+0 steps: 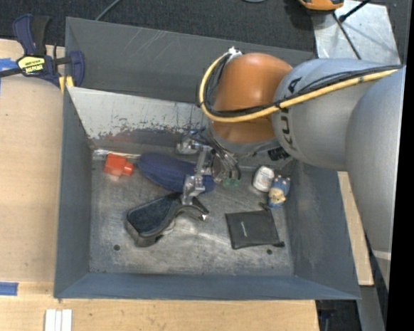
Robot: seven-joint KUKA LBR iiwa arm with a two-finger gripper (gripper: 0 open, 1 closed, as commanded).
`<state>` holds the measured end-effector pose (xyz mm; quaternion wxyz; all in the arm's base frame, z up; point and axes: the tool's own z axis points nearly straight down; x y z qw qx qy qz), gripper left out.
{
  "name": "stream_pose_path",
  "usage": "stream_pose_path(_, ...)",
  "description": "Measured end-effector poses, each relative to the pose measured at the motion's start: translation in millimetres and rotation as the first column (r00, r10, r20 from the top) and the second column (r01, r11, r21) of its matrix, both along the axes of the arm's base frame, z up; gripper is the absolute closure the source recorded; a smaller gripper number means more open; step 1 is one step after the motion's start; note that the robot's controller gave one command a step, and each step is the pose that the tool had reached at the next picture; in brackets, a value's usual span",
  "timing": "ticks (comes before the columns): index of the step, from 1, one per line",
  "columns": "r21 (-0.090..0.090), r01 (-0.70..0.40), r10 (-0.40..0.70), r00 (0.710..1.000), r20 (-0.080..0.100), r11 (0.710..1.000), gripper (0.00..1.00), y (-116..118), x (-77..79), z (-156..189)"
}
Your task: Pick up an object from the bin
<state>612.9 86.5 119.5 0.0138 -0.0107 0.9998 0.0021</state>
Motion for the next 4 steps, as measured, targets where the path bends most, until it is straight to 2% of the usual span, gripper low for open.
stream_pose_path(3, -0.003, 0.113, -0.113, 0.994, -0.001, 0.994, 0.00, -3.3, 0.2, -4.0)
stream_pose_path(4, -0.005, 0.200, -0.201, 0.979, -0.026, 0.980, 0.00, -0.6, -5.0, -15.3)
